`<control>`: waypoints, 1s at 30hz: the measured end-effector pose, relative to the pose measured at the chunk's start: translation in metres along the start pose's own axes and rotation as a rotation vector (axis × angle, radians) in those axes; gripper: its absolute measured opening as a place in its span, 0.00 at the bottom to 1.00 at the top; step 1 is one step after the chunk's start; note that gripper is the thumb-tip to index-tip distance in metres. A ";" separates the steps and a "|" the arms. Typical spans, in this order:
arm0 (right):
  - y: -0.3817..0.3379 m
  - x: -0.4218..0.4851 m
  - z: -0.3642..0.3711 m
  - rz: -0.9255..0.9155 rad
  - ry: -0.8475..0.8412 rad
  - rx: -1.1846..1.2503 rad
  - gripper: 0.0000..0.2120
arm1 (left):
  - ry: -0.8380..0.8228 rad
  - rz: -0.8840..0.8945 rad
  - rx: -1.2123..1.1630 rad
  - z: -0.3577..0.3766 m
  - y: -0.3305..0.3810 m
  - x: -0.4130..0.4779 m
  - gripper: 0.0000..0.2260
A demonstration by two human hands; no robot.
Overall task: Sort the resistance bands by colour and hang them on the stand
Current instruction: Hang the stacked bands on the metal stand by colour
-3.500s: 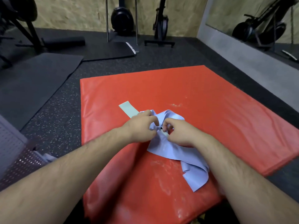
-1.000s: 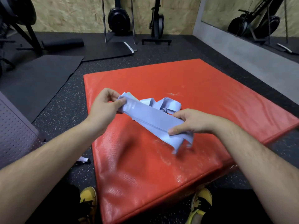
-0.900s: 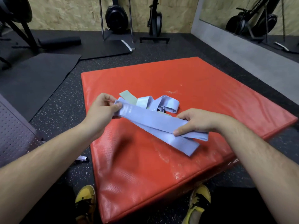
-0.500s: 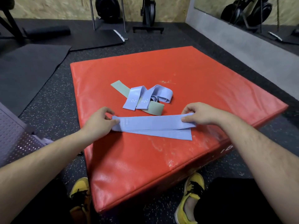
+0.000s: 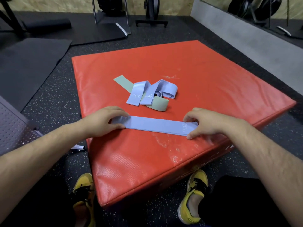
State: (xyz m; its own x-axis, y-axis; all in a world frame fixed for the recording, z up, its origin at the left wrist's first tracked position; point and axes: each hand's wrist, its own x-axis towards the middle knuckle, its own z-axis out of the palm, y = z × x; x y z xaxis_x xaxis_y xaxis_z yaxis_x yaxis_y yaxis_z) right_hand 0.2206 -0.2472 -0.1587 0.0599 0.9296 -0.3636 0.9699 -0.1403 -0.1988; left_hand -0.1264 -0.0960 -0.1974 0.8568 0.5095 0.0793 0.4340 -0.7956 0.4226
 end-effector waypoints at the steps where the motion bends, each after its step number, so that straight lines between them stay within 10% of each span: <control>1: -0.002 -0.001 0.002 -0.014 0.013 -0.002 0.28 | -0.013 -0.009 -0.003 -0.003 -0.002 0.000 0.21; 30: -0.083 0.073 -0.035 -0.156 0.304 0.075 0.12 | 0.189 -0.094 0.201 0.001 0.022 0.110 0.08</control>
State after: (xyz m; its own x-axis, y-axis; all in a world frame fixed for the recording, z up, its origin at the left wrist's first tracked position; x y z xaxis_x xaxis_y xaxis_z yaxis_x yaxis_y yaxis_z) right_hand 0.1526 -0.1558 -0.1366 -0.0092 0.9992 -0.0380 0.9537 -0.0027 -0.3009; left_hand -0.0222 -0.0577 -0.1804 0.7512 0.6212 0.2233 0.5717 -0.7813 0.2504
